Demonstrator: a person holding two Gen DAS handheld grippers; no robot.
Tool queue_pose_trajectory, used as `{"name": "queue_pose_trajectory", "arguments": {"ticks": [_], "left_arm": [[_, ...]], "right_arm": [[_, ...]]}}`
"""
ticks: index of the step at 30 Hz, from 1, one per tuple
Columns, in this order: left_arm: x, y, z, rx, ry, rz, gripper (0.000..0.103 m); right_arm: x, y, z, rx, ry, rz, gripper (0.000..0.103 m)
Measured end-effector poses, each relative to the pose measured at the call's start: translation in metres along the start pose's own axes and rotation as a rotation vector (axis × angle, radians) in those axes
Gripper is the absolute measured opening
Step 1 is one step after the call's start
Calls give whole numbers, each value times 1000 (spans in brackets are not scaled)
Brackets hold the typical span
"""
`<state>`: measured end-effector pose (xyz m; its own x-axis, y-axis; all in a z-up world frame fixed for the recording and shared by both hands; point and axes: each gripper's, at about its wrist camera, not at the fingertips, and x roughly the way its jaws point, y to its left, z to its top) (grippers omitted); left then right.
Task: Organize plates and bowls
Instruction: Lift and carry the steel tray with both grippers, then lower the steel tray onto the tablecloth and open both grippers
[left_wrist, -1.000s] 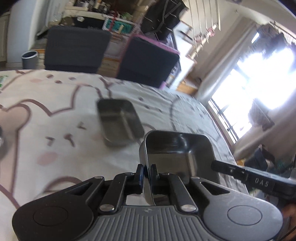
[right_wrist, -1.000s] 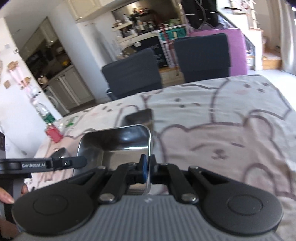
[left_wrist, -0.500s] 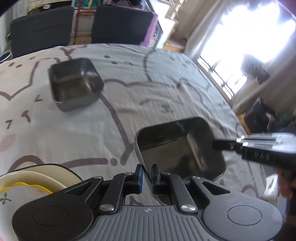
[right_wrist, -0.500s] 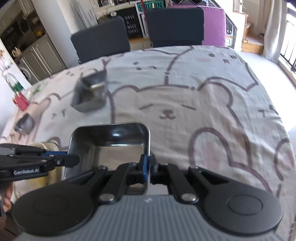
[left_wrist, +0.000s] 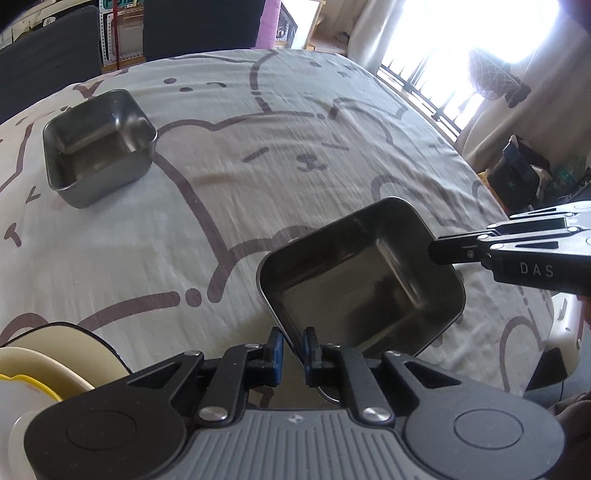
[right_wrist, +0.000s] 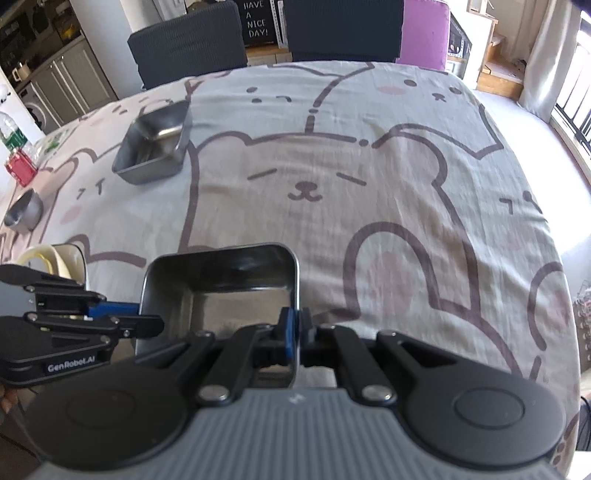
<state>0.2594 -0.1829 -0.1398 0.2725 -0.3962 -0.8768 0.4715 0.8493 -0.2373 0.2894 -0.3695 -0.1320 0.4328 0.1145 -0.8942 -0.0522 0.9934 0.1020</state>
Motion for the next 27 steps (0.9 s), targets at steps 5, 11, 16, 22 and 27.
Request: {"name": "queue_pose_trajectory", "arguments": {"ticks": [5, 11, 16, 22, 27], "left_arm": [[1, 2, 1, 2, -3, -9, 11], [-1, 0, 1, 10, -7, -25, 13], [-2, 2, 2, 4, -7, -29, 16], [-5, 5, 2, -9, -10, -30, 21], [-8, 6, 2, -19, -18, -34, 43]], "right_arm": [[6, 3, 1, -23, 22, -12, 5], [11, -2, 1, -17, 50, -15, 5], [15, -5, 1, 0, 60, -8, 5], [19, -15, -2, 62, 69, 46, 10], [20, -21, -5, 71, 83, 58, 31]]}}
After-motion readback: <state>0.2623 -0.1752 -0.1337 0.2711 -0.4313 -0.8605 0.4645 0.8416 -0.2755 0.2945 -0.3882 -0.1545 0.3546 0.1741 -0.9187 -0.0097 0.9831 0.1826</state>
